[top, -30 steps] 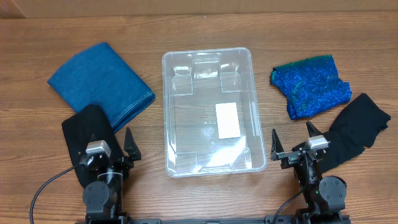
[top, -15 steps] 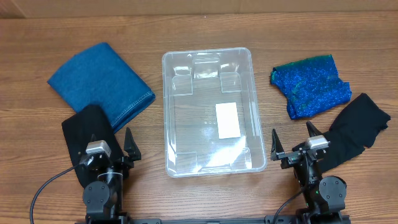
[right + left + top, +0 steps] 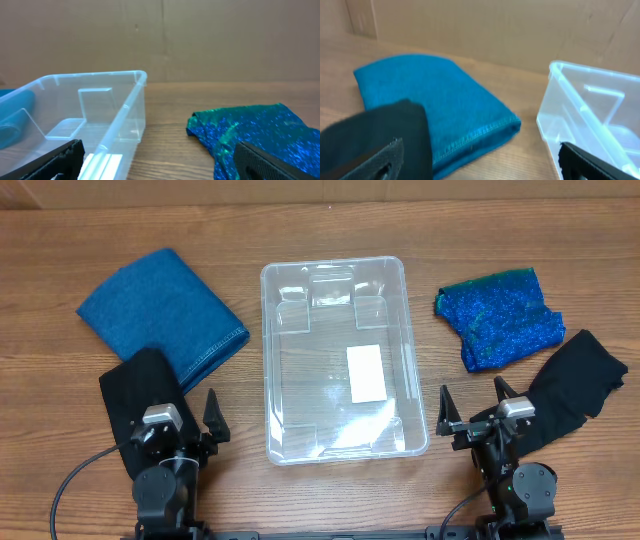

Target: Pack container

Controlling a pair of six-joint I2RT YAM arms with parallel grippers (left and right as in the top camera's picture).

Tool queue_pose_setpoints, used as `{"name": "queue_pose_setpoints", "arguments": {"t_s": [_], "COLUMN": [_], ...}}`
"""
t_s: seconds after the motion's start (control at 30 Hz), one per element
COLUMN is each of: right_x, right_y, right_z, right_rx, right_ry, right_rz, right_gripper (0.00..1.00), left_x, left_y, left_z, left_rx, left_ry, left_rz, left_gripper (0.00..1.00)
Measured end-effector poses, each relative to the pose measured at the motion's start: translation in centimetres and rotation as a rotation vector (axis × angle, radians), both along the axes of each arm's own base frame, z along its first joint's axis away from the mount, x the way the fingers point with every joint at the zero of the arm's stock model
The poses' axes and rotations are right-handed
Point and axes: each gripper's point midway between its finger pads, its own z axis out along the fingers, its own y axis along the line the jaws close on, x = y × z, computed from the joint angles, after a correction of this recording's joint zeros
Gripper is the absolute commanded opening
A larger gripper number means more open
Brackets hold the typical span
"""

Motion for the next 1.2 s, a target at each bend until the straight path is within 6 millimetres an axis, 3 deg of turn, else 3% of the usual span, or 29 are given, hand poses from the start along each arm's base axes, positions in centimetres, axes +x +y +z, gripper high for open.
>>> {"name": "queue_pose_setpoints", "arguments": {"t_s": [0.07,0.13,0.23,0.3,0.43,0.67,0.8,0.83,0.87,0.9,1.0,1.07,1.2], "right_x": [0.1,0.2,0.8,1.2,3.5,9.0,11.0,11.3,11.4,11.4,11.2,10.7,10.5], "right_y": [-0.3,-0.4,-0.6,-0.6,-0.4,-0.4,-2.4,-5.0,-6.3,-9.4,-12.6,-13.3,-13.0], "right_z": [0.0,0.4,3.0,3.9,5.5,5.2,5.0,4.3,3.8,2.4,-1.2,-4.8,-10.0], "right_rx": [0.006,0.009,0.037,0.038,0.027,0.001,0.065,0.135,0.186,0.274,0.398,0.469,0.577], "right_ry": [0.018,0.031,0.067,0.109,0.279,0.666,0.732,0.756,0.774,0.813,0.917,1.033,1.185], "right_rz": [-0.018,-0.023,-0.045,-0.048,-0.055,-0.071,-0.117,-0.197,-0.217,-0.284,-0.340,-0.358,-0.379], "right_gripper": [1.00,1.00,1.00,1.00,1.00,1.00,1.00,1.00,1.00,1.00,1.00,1.00,1.00], "left_x": [-0.4,-0.6,-0.2,0.0,1.0,1.4,1.2,1.3,1.3,1.2,1.1,1.1,1.1], "left_y": [-0.2,-0.4,-0.7,-0.9,-1.1,-1.1,-1.1,-1.1,-1.1,-1.1,-1.1,-1.1,-1.1], "left_z": [-0.5,0.1,4.7,6.0,8.4,11.6,13.3,13.7,13.9,13.9,13.8,13.8,13.8], "left_rx": [-0.004,-0.008,-0.037,-0.055,-0.083,-0.065,-0.004,0.007,0.014,0.021,0.026,0.026,0.027], "left_ry": [0.088,0.122,0.148,0.187,0.344,0.570,0.572,0.563,0.559,0.560,0.565,0.568,0.567], "left_rz": [-0.010,-0.022,-0.035,-0.041,-0.042,-0.052,-0.083,-0.087,-0.090,-0.094,-0.097,-0.097,-0.097], "left_gripper": [1.00,1.00,1.00,1.00,1.00,1.00,1.00,1.00,1.00,1.00,1.00,1.00,1.00]}}
